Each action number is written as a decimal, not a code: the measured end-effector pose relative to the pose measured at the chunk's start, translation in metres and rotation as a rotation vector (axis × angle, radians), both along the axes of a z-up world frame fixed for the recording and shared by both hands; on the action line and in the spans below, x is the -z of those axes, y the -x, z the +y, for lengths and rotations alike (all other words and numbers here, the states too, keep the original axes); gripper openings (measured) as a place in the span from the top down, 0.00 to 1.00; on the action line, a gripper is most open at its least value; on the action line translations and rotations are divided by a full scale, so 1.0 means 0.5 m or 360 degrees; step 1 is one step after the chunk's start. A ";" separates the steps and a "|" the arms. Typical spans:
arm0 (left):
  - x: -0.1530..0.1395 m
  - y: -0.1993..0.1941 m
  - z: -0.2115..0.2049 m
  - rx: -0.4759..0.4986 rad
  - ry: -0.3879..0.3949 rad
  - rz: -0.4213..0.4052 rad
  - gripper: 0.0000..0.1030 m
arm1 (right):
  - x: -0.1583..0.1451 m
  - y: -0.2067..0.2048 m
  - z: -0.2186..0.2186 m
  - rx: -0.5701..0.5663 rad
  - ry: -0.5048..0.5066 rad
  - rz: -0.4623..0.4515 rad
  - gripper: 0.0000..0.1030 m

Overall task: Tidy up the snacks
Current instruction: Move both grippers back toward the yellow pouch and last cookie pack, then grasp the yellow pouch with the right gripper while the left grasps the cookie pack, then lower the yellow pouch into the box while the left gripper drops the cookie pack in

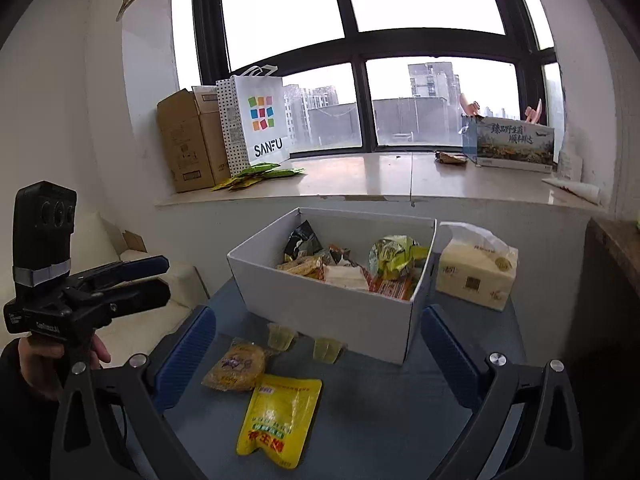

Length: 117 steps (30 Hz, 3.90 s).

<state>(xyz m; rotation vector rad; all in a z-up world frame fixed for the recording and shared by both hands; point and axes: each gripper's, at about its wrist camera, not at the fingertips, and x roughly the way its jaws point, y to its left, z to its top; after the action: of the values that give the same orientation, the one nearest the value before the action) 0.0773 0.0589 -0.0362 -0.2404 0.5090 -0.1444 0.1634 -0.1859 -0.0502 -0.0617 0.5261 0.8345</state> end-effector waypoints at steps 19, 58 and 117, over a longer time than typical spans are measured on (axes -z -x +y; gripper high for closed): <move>0.034 0.136 -0.024 -0.0074 0.0061 -0.0005 0.00 | 0.101 0.079 -0.109 0.0145 0.0000 0.0198 0.00; 0.103 0.158 0.037 -0.0220 0.0170 0.0159 0.00 | 0.320 0.030 0.186 -0.0154 0.0692 0.0454 0.59; -0.031 -0.151 0.084 -0.0107 0.0059 0.0000 0.23 | 0.042 -0.084 0.059 0.0058 -0.0009 0.0250 0.60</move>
<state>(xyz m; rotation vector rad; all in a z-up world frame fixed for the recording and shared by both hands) 0.1528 0.1011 -0.0206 -0.2933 0.4978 -0.0887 0.2052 -0.1562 -0.0712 0.0189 0.6704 0.8091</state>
